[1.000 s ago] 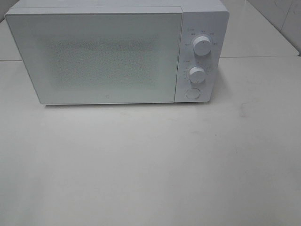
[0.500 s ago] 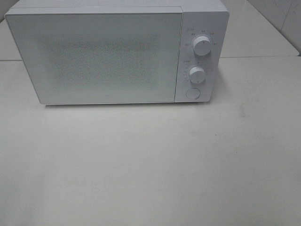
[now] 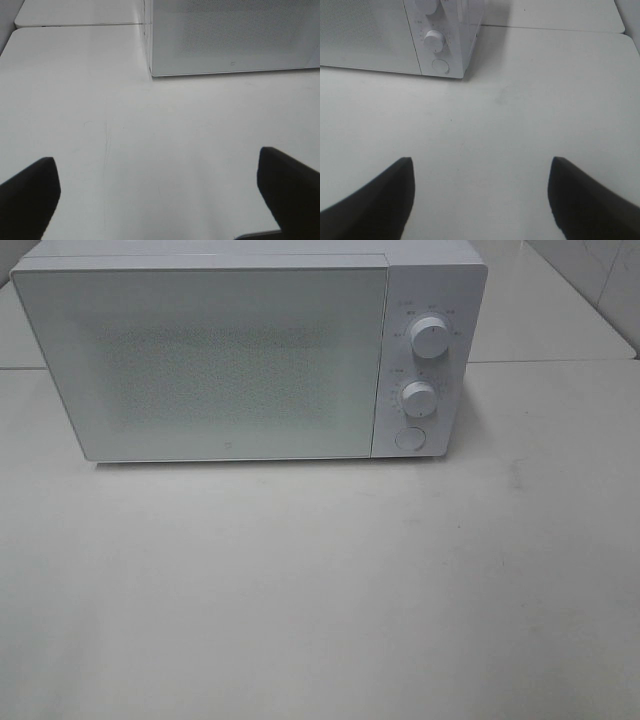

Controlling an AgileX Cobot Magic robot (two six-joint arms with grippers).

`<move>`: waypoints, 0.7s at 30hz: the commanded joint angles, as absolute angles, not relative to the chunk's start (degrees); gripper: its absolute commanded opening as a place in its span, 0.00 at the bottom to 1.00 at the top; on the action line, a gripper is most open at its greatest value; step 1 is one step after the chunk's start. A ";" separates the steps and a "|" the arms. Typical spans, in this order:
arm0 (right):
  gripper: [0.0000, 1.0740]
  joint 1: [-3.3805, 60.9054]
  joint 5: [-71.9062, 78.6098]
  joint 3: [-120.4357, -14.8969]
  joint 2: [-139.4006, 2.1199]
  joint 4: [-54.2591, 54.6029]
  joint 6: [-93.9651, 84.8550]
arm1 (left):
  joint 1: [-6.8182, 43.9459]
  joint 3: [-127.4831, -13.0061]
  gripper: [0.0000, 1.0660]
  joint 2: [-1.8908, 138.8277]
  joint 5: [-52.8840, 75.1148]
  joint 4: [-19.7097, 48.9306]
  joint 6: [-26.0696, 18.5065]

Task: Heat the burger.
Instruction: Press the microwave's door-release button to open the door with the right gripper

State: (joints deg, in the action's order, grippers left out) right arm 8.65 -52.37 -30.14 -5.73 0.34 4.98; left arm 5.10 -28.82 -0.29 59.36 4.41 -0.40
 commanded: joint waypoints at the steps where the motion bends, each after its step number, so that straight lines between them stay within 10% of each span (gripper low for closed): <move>1: 0.68 8.19 -45.38 -30.25 -9.85 0.34 4.47 | 4.98 -28.65 0.94 -1.38 59.36 4.58 0.00; 21: 0.68 8.19 -17.25 -28.19 -37.59 0.40 4.47 | 4.98 -28.65 0.94 -1.38 59.36 4.58 0.00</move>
State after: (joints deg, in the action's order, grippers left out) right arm 8.65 -18.68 -28.42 -37.53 0.34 4.98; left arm 5.10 -28.82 -0.29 59.36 4.41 -0.40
